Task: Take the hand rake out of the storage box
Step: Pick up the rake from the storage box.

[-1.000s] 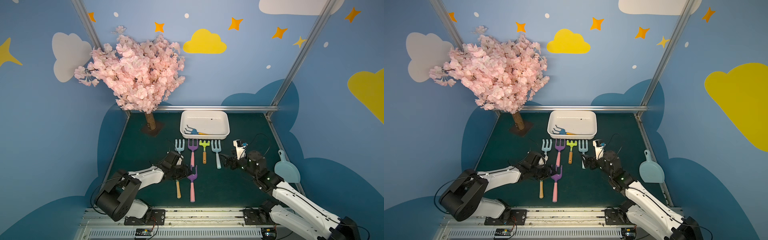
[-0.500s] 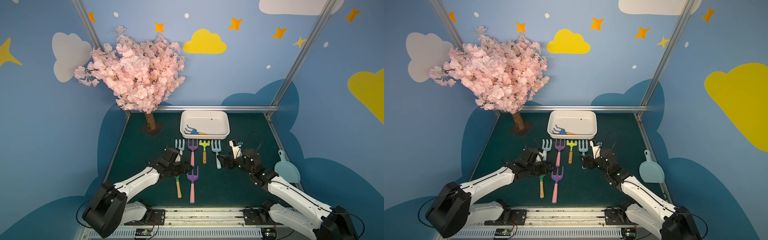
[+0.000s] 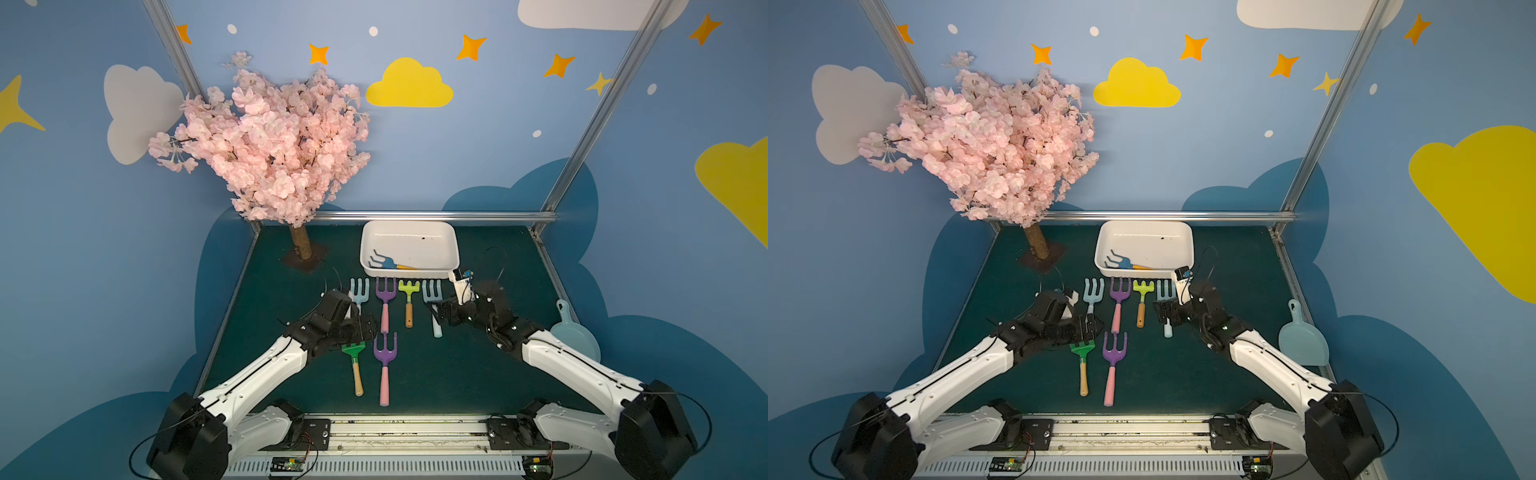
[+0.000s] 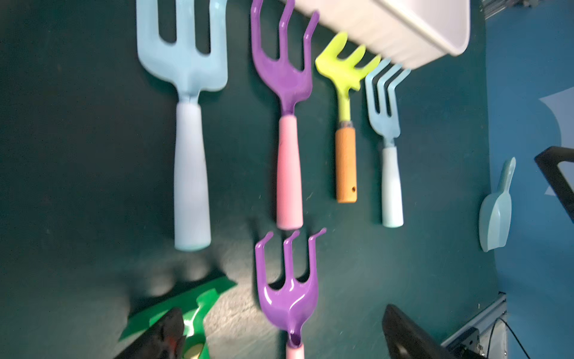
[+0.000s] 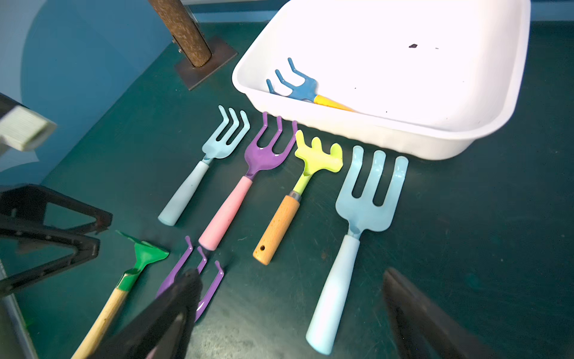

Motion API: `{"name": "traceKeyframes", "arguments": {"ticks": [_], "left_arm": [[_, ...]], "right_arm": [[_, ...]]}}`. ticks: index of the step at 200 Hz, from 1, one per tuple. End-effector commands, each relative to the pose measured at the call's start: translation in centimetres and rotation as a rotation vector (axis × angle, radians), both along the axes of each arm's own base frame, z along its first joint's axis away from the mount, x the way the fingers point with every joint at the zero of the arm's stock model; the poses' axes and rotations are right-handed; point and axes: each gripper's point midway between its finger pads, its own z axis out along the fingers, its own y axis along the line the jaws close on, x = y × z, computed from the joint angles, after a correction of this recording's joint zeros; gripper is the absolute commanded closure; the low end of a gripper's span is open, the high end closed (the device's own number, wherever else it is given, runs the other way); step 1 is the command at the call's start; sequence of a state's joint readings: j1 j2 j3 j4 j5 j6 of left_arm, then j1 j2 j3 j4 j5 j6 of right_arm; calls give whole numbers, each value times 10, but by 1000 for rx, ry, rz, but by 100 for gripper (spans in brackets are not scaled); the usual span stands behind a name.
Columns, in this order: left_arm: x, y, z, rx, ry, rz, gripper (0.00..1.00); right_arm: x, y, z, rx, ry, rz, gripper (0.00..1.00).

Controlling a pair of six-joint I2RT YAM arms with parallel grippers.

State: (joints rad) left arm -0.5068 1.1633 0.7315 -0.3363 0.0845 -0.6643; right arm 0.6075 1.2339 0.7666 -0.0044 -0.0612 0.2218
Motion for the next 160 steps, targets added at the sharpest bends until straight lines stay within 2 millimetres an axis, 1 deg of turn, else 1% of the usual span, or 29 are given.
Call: {"name": "traceKeyframes", "arguments": {"ticks": [1,27,43,53,66,69,77,92,98,109,116,125,130,144,160], "left_arm": [[40,2,24,20,-107,13,0],[91,2,46,31,-187,28,0],[126,0,51,50,-224,11,0],[148,-6,48,38,-228,-31,0],[176,-2,40,30,-158,-16,0],[181,-2,35,26,-133,-18,0],[195,0,32,4,-89,-14,0],[209,-5,31,-69,-19,-28,0],[213,-6,31,-87,-5,-27,0],[216,-3,27,-79,33,-6,0],[220,-3,29,-66,45,-4,0],[225,-4,24,-19,65,-1,0],[229,-6,25,9,63,-9,1],[240,-12,17,95,92,-36,10],[252,-28,15,156,104,-96,28]], "right_arm": [[26,3,7,-89,-19,-21,6],[59,15,6,-139,-43,-13,6],[76,19,3,-152,-38,-26,8],[83,22,-2,-167,-45,-28,13],[97,21,-9,-187,-52,-62,16],[100,21,-9,-188,-51,-69,17],[108,23,-10,-199,-39,-76,19],[120,24,-11,-225,10,-110,19],[121,26,-12,-226,38,-107,19],[123,28,-11,-242,79,-113,18],[123,27,-9,-247,109,-123,16],[121,27,-6,-258,137,-119,16],[122,25,-3,-265,144,-126,15],[122,19,7,-268,166,-158,13],[123,11,20,-270,171,-181,12]]}}
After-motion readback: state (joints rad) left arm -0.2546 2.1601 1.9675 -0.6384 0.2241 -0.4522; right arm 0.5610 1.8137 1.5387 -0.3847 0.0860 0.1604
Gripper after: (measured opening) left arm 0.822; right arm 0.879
